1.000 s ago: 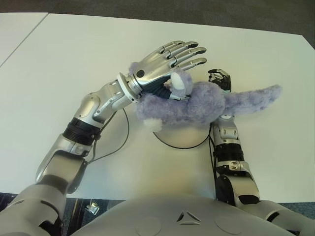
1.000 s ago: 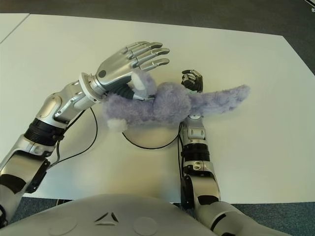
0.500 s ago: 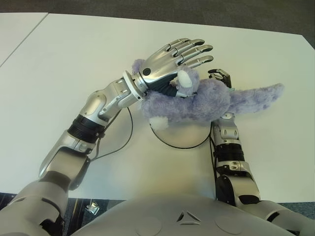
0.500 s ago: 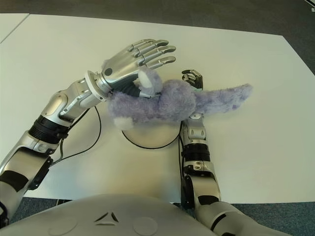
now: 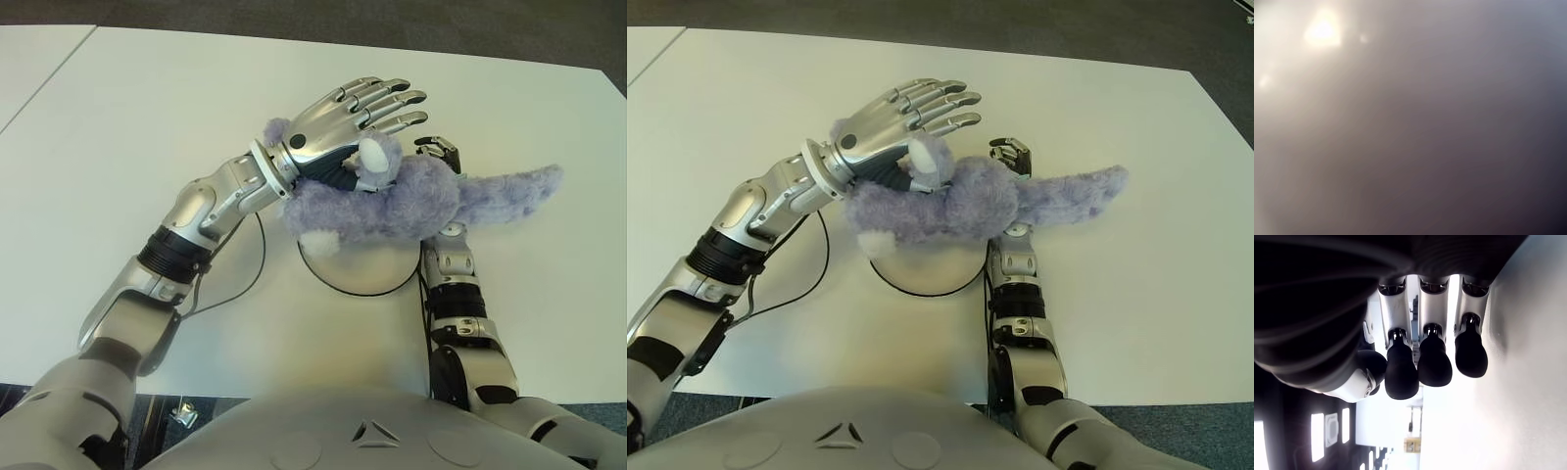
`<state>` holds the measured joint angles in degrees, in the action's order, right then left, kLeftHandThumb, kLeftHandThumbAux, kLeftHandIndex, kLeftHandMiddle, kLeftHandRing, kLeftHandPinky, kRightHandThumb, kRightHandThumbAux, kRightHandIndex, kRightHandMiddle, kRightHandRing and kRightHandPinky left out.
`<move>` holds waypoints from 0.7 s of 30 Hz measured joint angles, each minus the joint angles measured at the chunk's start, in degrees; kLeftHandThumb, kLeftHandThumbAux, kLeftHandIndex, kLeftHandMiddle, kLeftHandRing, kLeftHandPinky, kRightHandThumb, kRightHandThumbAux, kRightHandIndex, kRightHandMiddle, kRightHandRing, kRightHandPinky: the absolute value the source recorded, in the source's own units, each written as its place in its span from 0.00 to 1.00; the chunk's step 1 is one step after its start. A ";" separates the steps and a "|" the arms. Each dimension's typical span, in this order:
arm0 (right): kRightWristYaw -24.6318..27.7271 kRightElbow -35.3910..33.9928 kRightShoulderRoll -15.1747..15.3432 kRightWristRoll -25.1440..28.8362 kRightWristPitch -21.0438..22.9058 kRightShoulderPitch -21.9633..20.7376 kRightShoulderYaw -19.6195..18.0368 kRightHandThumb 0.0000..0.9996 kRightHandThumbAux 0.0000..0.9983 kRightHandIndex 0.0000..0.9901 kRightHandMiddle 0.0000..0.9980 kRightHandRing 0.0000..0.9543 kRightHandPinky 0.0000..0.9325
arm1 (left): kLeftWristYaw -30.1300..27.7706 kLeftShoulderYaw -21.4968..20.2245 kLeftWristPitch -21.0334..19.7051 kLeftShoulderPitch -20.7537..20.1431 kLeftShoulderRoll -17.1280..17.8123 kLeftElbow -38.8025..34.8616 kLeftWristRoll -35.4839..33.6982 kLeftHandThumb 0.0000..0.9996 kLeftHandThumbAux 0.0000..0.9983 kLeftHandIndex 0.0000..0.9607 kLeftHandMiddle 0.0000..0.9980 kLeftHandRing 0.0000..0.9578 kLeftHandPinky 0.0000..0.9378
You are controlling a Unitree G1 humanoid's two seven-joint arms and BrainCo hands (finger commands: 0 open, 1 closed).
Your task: Put the doll into the plate.
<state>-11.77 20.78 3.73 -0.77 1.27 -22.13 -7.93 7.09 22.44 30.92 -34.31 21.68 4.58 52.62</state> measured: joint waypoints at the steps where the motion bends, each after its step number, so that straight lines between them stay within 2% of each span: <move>1: -0.03 0.10 0.01 0.01 0.00 -0.07 -0.01 0.71 0.71 0.45 0.76 0.77 0.76 | 0.00 0.17 -0.08 -0.18 0.00 0.00 0.03 0.29 0.23 0.00 0.00 0.00 0.00; 16: 0.51 2.29 0.44 0.19 -1.33 -0.82 -0.38 0.71 0.71 0.45 0.76 0.77 0.77 | -0.42 1.41 -0.90 -0.64 0.13 0.00 0.09 0.28 0.22 0.00 0.00 0.00 0.00; 18: 0.54 2.34 0.44 0.20 -1.45 -0.83 -0.39 0.71 0.71 0.45 0.76 0.77 0.77 | -1.00 1.52 -0.57 -0.66 0.26 0.02 -0.39 0.29 0.22 0.00 0.00 0.00 0.00; 21: 0.53 2.31 0.43 0.21 -1.49 -0.84 -0.39 0.71 0.71 0.45 0.75 0.77 0.76 | -4.80 2.02 0.54 -1.03 0.99 0.14 -2.99 0.30 0.21 0.00 0.00 0.00 0.00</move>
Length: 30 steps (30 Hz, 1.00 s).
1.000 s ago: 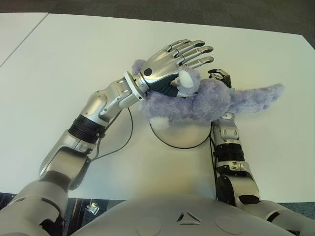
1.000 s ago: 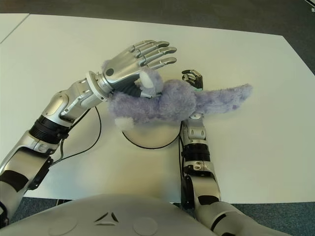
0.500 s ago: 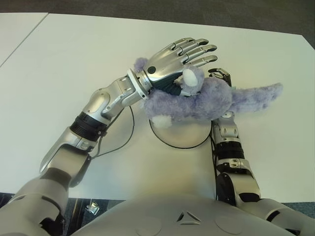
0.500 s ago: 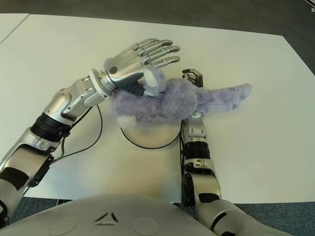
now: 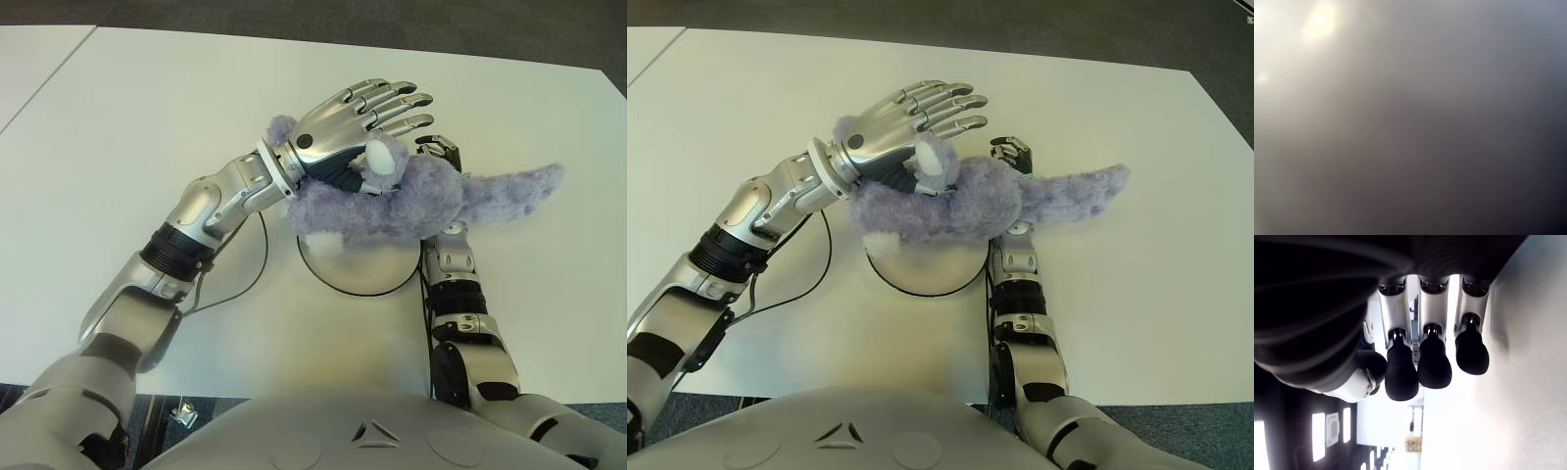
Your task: Put the doll into the plate.
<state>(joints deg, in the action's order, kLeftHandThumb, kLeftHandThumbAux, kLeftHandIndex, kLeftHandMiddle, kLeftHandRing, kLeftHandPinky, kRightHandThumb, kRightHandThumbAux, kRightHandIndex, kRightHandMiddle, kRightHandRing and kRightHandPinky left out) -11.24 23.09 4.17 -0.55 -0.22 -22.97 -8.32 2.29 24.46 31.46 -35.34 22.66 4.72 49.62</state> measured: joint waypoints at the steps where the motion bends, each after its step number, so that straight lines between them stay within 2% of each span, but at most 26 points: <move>1: -0.01 -0.03 0.00 0.00 -0.01 -0.01 0.00 0.71 0.72 0.45 0.75 0.77 0.76 | -1.71 0.24 0.37 -0.17 0.40 0.06 -1.13 0.32 0.21 0.00 0.00 0.00 0.00; 7: -0.33 -0.22 0.07 -0.20 -0.20 -0.06 0.14 0.71 0.72 0.44 0.73 0.75 0.77 | -14.63 1.67 0.94 -1.88 2.85 0.04 -8.02 0.37 0.17 0.00 0.00 0.00 0.00; 12: -0.51 -0.84 0.08 -0.54 -0.08 0.44 0.61 0.71 0.72 0.44 0.73 0.76 0.78 | -23.47 2.88 1.40 -3.84 5.33 0.05 -11.00 0.40 0.14 0.00 0.00 0.00 0.00; 26: 0.23 -3.51 -0.43 -0.19 0.89 2.02 0.76 0.71 0.71 0.45 0.77 0.80 0.82 | -33.37 3.46 1.48 -4.79 6.79 -0.26 -16.08 0.42 0.11 0.00 0.00 0.00 0.00; 30: 0.43 -3.90 -0.66 -0.09 0.96 2.24 0.72 0.71 0.71 0.45 0.78 0.80 0.79 | -37.62 3.67 1.11 -5.36 7.38 -0.56 -18.91 0.43 0.12 0.00 0.00 0.00 0.00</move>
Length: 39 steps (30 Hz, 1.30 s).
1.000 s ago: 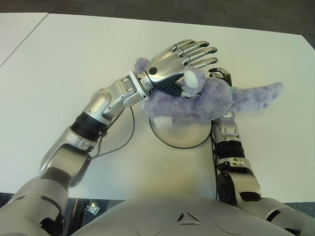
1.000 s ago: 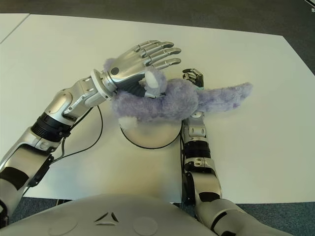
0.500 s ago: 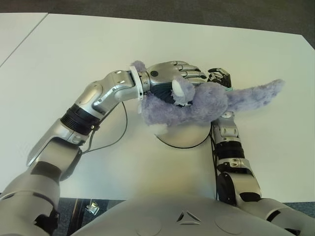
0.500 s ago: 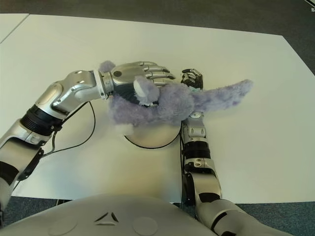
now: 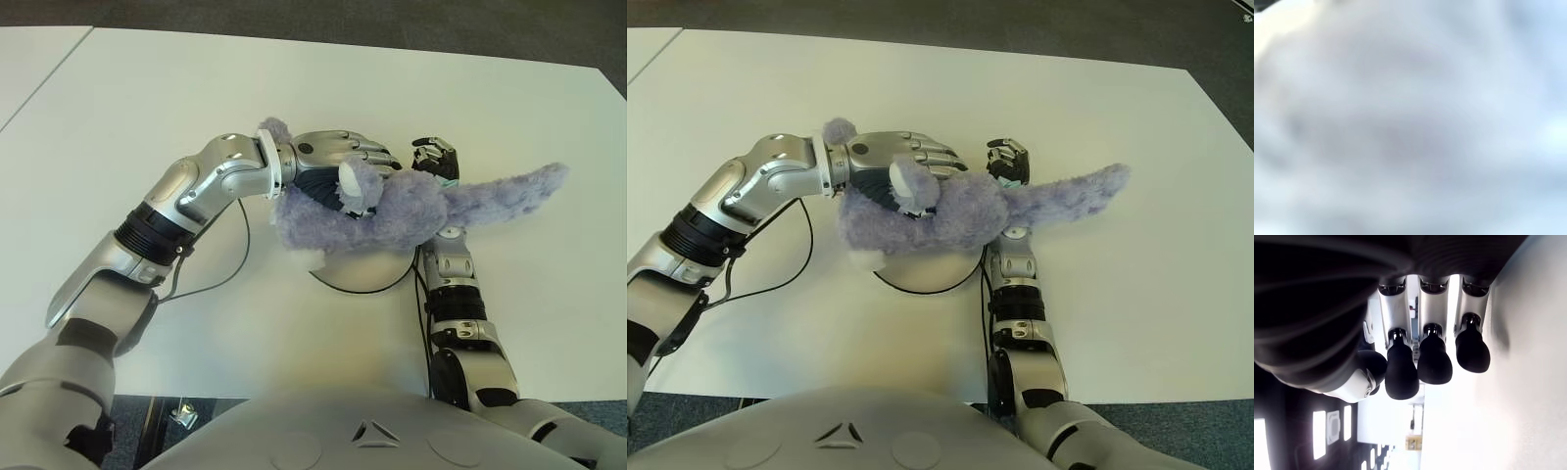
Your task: Put the doll into the plate.
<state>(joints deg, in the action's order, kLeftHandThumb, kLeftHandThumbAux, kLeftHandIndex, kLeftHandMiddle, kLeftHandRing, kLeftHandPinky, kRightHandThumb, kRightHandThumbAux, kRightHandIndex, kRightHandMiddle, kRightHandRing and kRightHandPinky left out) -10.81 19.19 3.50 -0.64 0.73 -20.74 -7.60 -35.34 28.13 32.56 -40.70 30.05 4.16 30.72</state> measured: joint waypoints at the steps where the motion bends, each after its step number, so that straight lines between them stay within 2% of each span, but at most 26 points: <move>1: 0.11 -0.01 -0.02 0.03 -0.02 0.00 -0.02 0.71 0.71 0.45 0.78 0.80 0.78 | -1.56 0.16 -0.11 -0.25 0.33 -0.17 -0.93 0.42 0.12 0.00 0.00 0.00 0.00; 12: 0.62 -0.27 -0.18 0.06 -0.16 0.20 -0.06 0.71 0.72 0.45 0.77 0.79 0.81 | -17.97 2.51 -1.49 -3.88 3.21 -1.16 -12.07 0.43 0.13 0.00 0.00 0.00 0.04; 18: 0.38 -0.59 -0.50 0.05 -0.16 0.37 -0.06 0.71 0.72 0.45 0.77 0.79 0.80 | -23.57 2.44 -2.36 -4.43 3.33 0.99 -19.29 0.45 0.12 0.00 0.00 0.00 0.01; 27: -0.16 -0.72 -0.68 -0.07 -0.13 0.40 -0.06 0.71 0.72 0.45 0.77 0.80 0.81 | -30.14 1.26 -2.03 -4.45 3.37 5.27 -28.68 0.47 0.11 0.00 0.00 0.00 0.00; 39: -0.75 -1.26 -1.08 -0.16 0.77 0.39 0.11 0.71 0.72 0.45 0.78 0.80 0.81 | -31.56 -2.74 -1.55 -3.16 3.91 5.21 -31.44 0.48 0.10 0.00 0.00 0.00 0.00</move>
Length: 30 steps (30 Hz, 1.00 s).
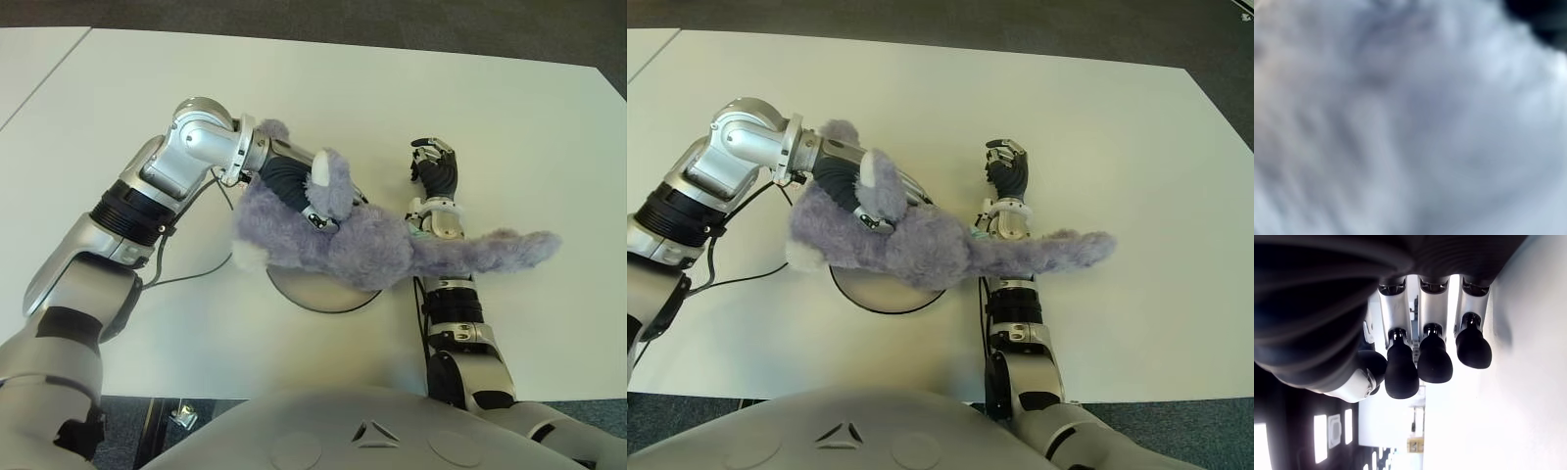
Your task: Put the doll into the plate.
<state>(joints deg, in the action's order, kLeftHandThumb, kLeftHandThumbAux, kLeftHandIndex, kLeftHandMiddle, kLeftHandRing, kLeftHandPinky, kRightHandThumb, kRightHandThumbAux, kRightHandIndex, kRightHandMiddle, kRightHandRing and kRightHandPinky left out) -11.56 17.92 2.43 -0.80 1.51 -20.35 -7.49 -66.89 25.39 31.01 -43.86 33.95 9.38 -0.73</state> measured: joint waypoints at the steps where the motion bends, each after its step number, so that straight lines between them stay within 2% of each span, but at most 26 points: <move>1: -0.03 -0.02 0.00 -0.01 0.08 -0.02 0.00 0.71 0.72 0.45 0.78 0.80 0.81 | -0.03 -0.29 -0.21 0.12 0.07 -0.07 -0.40 0.47 0.10 0.00 0.00 0.00 0.00; 14: -1.18 -0.93 0.07 -1.56 2.36 -0.23 0.67 0.71 0.72 0.45 0.77 0.79 0.79 | 0.21 -3.41 -2.48 0.88 -0.72 -1.87 -4.20 0.45 0.09 0.00 0.00 0.00 0.00; 19: -1.17 -1.26 0.09 -1.84 3.22 -0.23 0.99 0.71 0.72 0.45 0.75 0.77 0.77 | 4.14 -4.59 -1.77 1.36 -1.44 -2.95 -0.60 0.45 0.09 0.00 0.00 0.00 0.00; 30: -0.51 4.16 1.15 -1.22 0.56 -2.77 0.28 0.71 0.72 0.44 0.73 0.76 0.78 | 9.89 -6.02 -1.43 1.67 -2.38 -5.02 4.60 0.46 0.11 0.00 0.00 0.00 0.00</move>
<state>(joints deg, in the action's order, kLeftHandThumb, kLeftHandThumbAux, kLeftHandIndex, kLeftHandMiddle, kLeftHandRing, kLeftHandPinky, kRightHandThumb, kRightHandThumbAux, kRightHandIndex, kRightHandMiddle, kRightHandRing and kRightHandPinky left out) -12.07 22.08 3.58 -2.02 2.06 -23.12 -7.21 -57.00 19.37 29.58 -42.19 31.57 4.36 3.87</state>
